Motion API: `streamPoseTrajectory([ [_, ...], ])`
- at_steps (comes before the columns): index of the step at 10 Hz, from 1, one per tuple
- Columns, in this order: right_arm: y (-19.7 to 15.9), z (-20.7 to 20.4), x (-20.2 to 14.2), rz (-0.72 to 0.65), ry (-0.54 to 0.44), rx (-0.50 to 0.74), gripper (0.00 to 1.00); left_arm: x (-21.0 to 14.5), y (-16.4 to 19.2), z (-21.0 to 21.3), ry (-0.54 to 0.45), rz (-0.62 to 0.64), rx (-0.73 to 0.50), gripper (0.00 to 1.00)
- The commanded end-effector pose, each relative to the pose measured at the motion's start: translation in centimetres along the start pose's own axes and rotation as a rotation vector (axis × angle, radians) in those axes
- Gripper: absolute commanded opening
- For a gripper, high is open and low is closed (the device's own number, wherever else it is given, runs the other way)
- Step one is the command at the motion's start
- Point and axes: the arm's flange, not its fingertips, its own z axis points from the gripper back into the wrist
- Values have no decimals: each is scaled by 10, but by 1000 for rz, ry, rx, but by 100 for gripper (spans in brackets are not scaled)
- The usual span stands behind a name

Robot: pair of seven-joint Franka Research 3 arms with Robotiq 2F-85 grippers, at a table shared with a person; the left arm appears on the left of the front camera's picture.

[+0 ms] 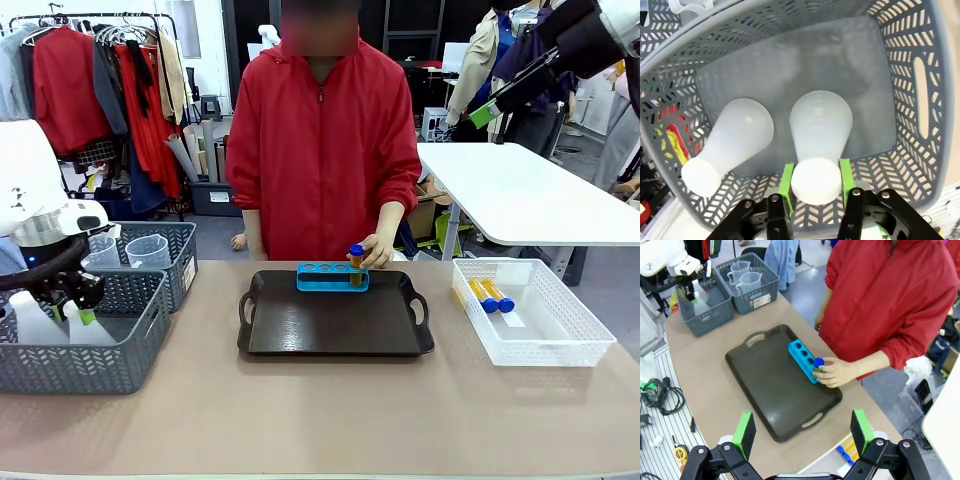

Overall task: Prepare the laboratory tools.
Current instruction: Pick up one Small flask and place it on the Handle tray.

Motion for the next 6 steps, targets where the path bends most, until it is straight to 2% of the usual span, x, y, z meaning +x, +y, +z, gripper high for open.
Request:
streamPoseTrajectory([
  [1, 1, 0, 0, 0, -6, 6, 100, -2, 0, -5, -11, 27, 29, 0],
  [4, 1, 0, 0, 0, -6, 6, 100, -4, -3, 10, -20, 8, 27, 0],
  [6, 1, 0, 0, 0, -6, 6, 100, 0, -6, 53, -21, -55, 0, 0],
])
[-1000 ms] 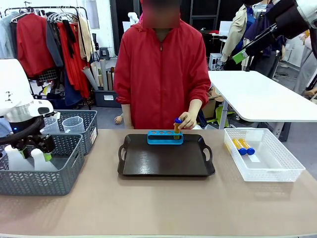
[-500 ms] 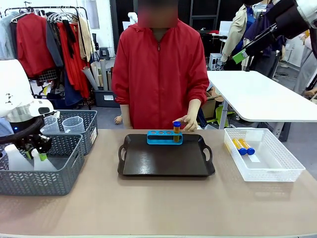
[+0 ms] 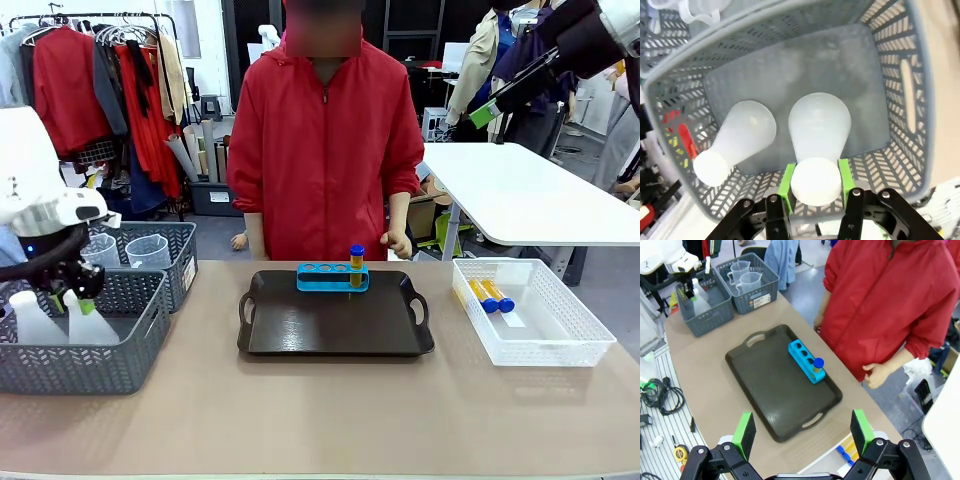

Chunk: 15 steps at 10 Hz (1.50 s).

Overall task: Prepare the laboratory tools.
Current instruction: Pick up one Small flask and place it on the Handle tray.

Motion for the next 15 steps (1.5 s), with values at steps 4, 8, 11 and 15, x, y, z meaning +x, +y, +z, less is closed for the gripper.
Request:
streamPoseTrajectory([
  [4, 1, 0, 0, 0, -6, 6, 100, 22, -9, 157, -77, -128, 16, 0],
  [8, 1, 0, 0, 0, -6, 6, 100, 40, -30, 262, -173, -253, 32, 0],
  [11, 1, 0, 0, 0, -6, 6, 100, 34, -31, 289, -202, -319, 26, 0],
  [15, 1, 0, 0, 0, -6, 6, 100, 36, -39, 283, -208, -263, 48, 0],
])
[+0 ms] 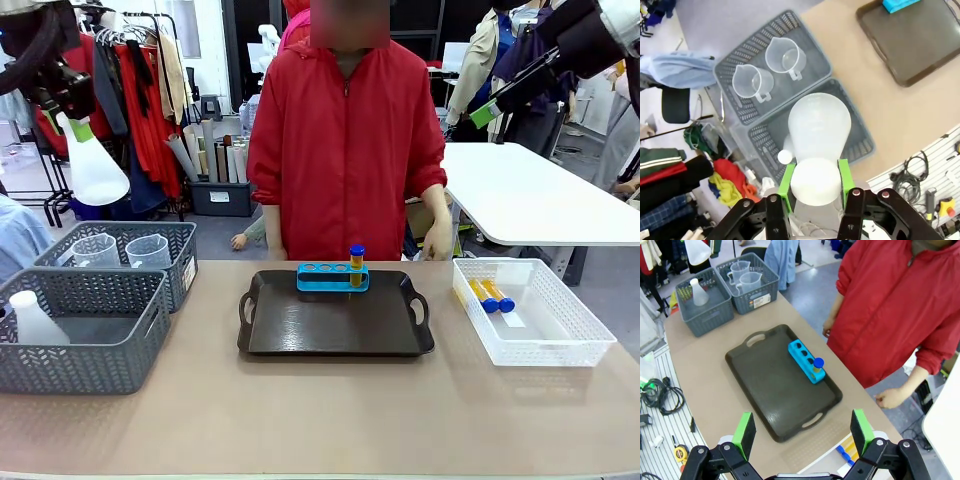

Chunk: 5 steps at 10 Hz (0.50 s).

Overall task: Prepare the laboratory tools.
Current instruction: Pick up one Small flask and place it on the Handle tray.

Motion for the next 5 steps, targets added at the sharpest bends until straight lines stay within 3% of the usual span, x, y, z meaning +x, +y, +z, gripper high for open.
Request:
streamPoseTrajectory([
  [1, 1, 0, 0, 0, -6, 7, 100, 0, 0, 1, -2, -1, 1, 0],
  [5, 1, 0, 0, 0, -6, 7, 100, 46, -83, 30, -77, -232, -38, 0],
])
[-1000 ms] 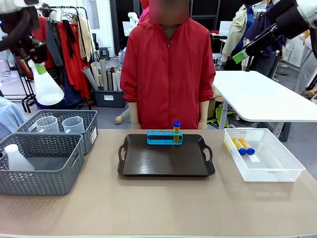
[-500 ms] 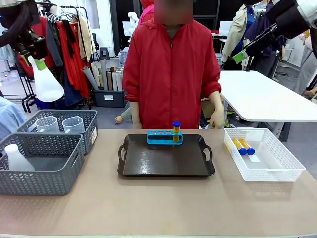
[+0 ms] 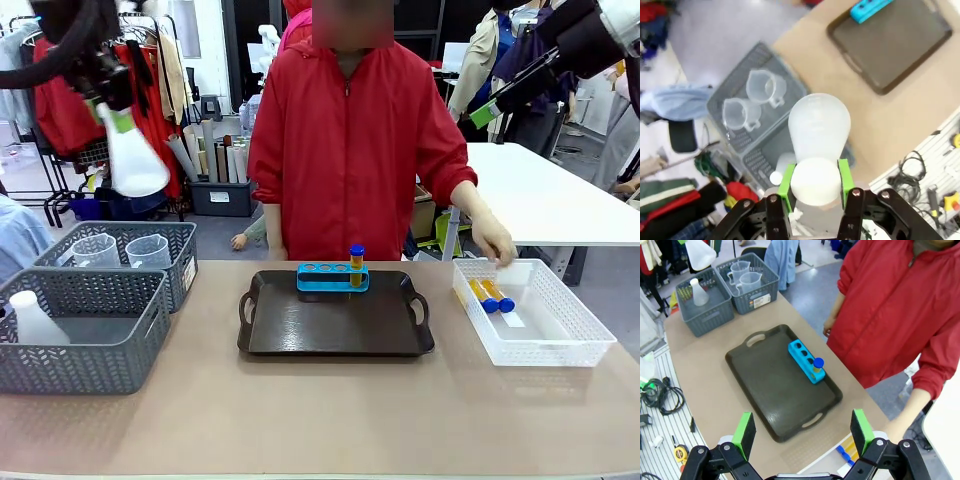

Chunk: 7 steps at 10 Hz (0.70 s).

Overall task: Prepare the laboratory tools.
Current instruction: Pick up one Small flask and place it on the Handle tray.

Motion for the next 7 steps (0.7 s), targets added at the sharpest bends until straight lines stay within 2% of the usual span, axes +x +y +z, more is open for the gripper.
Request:
streamPoseTrajectory([
  [1, 0, 1, 0, -1, -6, 7, 100, 26, -22, 9, -37, -110, -41, 0],
  [3, 0, 1, 0, -1, -6, 7, 100, 48, -54, 1, -67, -209, -78, 0],
  [7, 0, 1, 0, -1, -6, 7, 100, 109, -130, -56, -130, -434, -136, 0],
])
